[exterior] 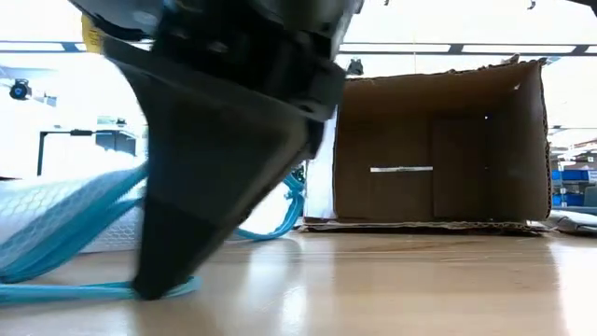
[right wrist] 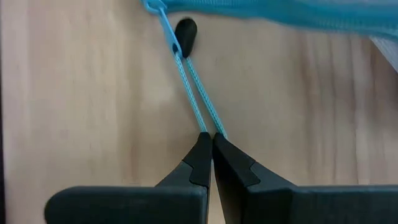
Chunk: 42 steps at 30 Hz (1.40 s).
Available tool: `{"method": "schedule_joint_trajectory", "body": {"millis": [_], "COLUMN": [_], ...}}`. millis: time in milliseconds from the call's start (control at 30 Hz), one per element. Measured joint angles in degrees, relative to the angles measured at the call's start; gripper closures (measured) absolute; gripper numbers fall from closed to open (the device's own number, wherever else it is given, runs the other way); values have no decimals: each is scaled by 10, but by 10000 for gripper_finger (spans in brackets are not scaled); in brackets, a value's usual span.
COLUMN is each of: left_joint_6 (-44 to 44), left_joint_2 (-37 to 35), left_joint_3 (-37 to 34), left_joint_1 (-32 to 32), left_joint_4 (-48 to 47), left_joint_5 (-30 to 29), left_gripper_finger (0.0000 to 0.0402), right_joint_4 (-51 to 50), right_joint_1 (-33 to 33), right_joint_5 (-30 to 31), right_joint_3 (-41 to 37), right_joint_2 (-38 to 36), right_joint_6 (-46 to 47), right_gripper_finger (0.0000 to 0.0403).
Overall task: Unpack boxes
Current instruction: Close the transparent zip bag
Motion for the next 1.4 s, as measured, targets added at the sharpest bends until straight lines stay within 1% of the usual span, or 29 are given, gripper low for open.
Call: {"method": "schedule_joint_trajectory", "body": {"millis": [533,633,800,1000,1400], "left_joint_6": [-1,11,35,34,30], "left_joint_2": [-1,-2,-8,-8,-8], "left_joint_3": [1,0,6,6,6], "left_joint_1": [-2,-2,-3,-2,0], "left_joint_4": [-7,4,15,0,-3], "left_joint_5": [-2,-12,-12,-18,-26], "left_gripper_finger": [322,322,322,322,322], "right_joint_4": [-29,-13,15,45,93], "right_joint_1": [2,2,2,3,7], "right_joint_5": [-5,-5,-6,-11,-27], "right_joint_3": [-2,-3,-4,-4,-4], "right_joint_2": [-21,-21,-25,-28,-31], "right_joint_6": [-3,-5,-7,-10,-11], "right_gripper_finger": [403,403,403,403,403]}}
